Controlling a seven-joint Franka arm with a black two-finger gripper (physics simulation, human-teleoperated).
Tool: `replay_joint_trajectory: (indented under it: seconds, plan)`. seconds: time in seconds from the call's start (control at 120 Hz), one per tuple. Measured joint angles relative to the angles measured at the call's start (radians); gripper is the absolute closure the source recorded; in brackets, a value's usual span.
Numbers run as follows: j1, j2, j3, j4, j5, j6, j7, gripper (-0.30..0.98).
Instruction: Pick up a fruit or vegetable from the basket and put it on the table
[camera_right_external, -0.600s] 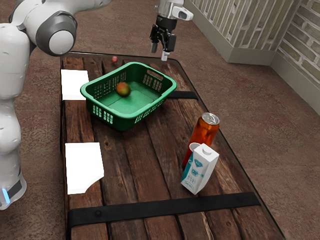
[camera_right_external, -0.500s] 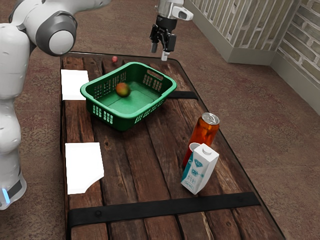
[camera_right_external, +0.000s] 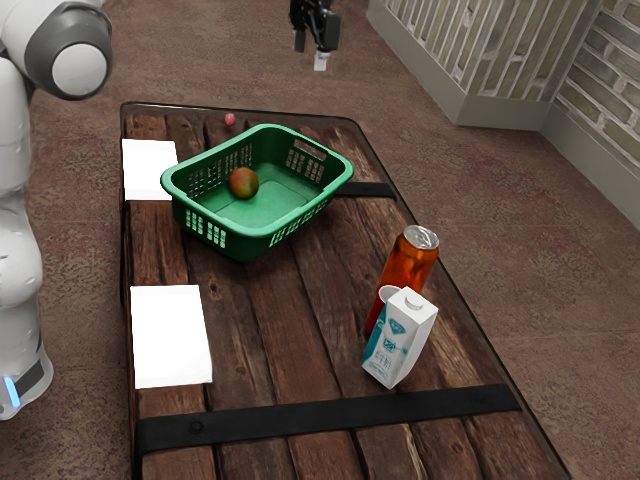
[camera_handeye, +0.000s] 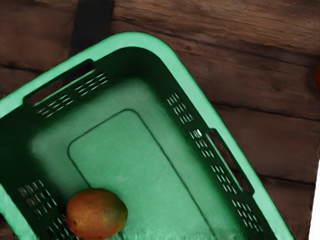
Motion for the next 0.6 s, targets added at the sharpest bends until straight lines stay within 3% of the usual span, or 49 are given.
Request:
replay_joint_trajectory:
  seconds: [0.117,0.275,0.35,0.408,0.508,0.6]
  plan:
    - [-0.016,0.05,-0.002,-0.018,0.066,-0.011,0.129,0.0]
    - [-0.059,0.158,-0.041,-0.022,0.024,0.004,0.446,0.0]
    - [-0.029,0.195,-0.035,-0.047,-0.005,-0.012,0.576,0.0]
    - [-0.012,0.222,-0.084,-0.05,-0.007,-0.017,0.687,0.0]
    - [-0.019,0.236,-0.203,-0.049,0.069,0.043,0.854,0.0]
    - [-0.024,0.25,-0.243,-0.049,0.139,0.1,0.983,0.0]
